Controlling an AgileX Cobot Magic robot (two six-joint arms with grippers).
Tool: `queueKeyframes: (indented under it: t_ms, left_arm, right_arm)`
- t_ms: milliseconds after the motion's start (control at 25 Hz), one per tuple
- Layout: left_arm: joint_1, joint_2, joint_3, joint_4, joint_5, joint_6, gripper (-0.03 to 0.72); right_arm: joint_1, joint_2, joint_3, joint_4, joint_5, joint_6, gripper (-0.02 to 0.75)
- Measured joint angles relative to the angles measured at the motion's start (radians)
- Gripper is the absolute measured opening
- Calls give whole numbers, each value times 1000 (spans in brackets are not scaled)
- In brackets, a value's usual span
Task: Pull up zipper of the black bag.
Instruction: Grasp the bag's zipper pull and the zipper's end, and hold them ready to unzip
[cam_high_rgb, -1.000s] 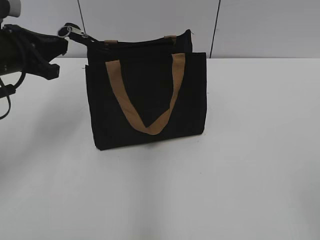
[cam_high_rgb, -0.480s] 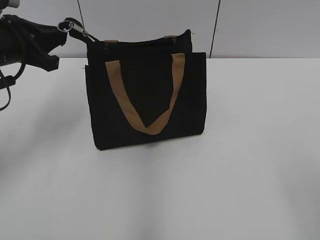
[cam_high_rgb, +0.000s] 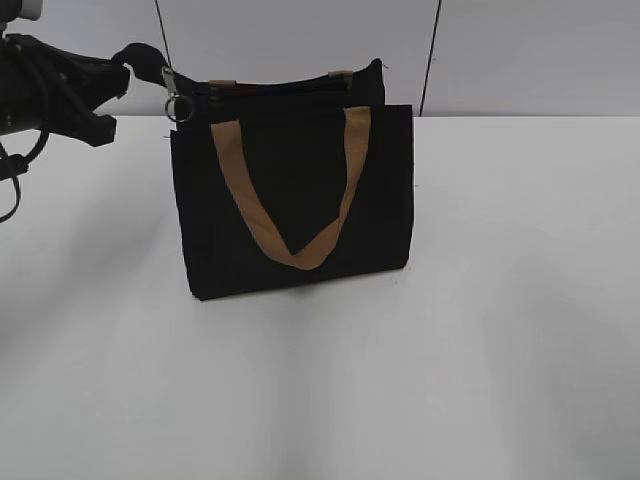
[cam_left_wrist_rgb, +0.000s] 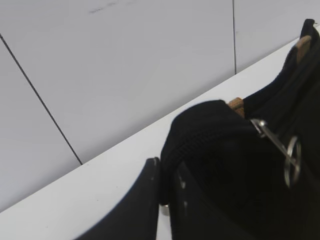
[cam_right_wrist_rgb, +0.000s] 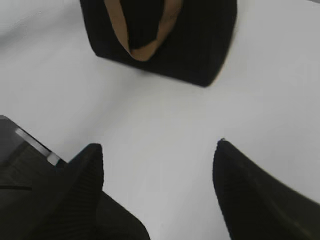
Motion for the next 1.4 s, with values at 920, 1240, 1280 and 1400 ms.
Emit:
queueKeyframes:
  t_ms: [920, 1240, 1280, 1400]
  left_arm:
    - [0, 0, 0, 0, -2, 0, 13]
    - [0, 0, 0, 0, -15, 0, 13]
    - [0, 0, 0, 0, -16, 0, 13]
    - [-1, 0, 0, 0, -17, 0, 13]
  right_arm:
    - [166, 537, -162, 700, -123, -871, 519]
    - [324, 814, -312, 698, -141, -886, 479]
    - [339, 849, -344, 698, -142, -888, 471]
    - [391, 973, -447, 698, -145, -888, 450]
